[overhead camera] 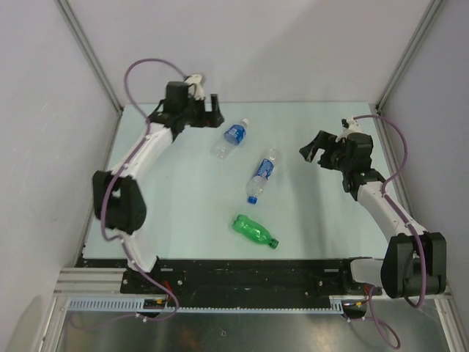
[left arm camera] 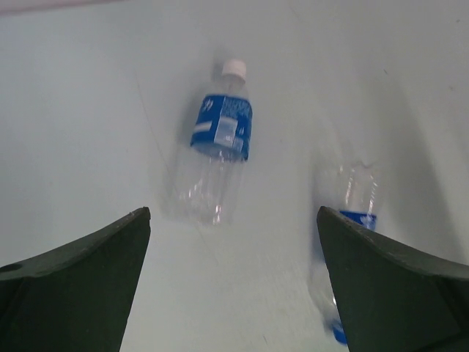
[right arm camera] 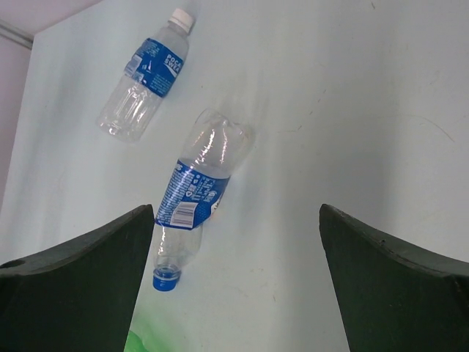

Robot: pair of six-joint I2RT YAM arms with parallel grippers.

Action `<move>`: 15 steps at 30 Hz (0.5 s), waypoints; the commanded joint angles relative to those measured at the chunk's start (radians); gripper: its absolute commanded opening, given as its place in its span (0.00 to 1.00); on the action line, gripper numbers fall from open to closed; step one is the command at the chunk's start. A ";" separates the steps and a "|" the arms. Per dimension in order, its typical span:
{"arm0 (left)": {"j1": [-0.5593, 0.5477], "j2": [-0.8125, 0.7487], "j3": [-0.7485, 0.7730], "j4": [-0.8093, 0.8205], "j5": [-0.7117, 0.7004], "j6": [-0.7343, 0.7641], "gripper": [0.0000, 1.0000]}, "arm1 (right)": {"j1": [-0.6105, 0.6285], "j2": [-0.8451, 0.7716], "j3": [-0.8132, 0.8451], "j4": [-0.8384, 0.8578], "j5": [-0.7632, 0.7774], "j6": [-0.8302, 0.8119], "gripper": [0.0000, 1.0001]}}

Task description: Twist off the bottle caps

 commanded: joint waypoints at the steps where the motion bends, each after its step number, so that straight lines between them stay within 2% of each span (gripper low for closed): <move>1: -0.076 0.220 0.247 -0.172 -0.121 0.176 0.99 | -0.010 0.023 0.044 0.006 -0.040 -0.008 0.99; 8: -0.138 0.499 0.501 -0.276 -0.195 0.272 0.99 | -0.020 0.047 0.046 -0.001 -0.054 -0.011 0.99; 12: -0.175 0.588 0.564 -0.296 -0.298 0.304 0.99 | -0.023 0.063 0.046 -0.002 -0.064 -0.007 0.99; 15: -0.182 0.628 0.574 -0.301 -0.315 0.303 0.99 | -0.028 0.074 0.046 -0.002 -0.081 0.000 0.99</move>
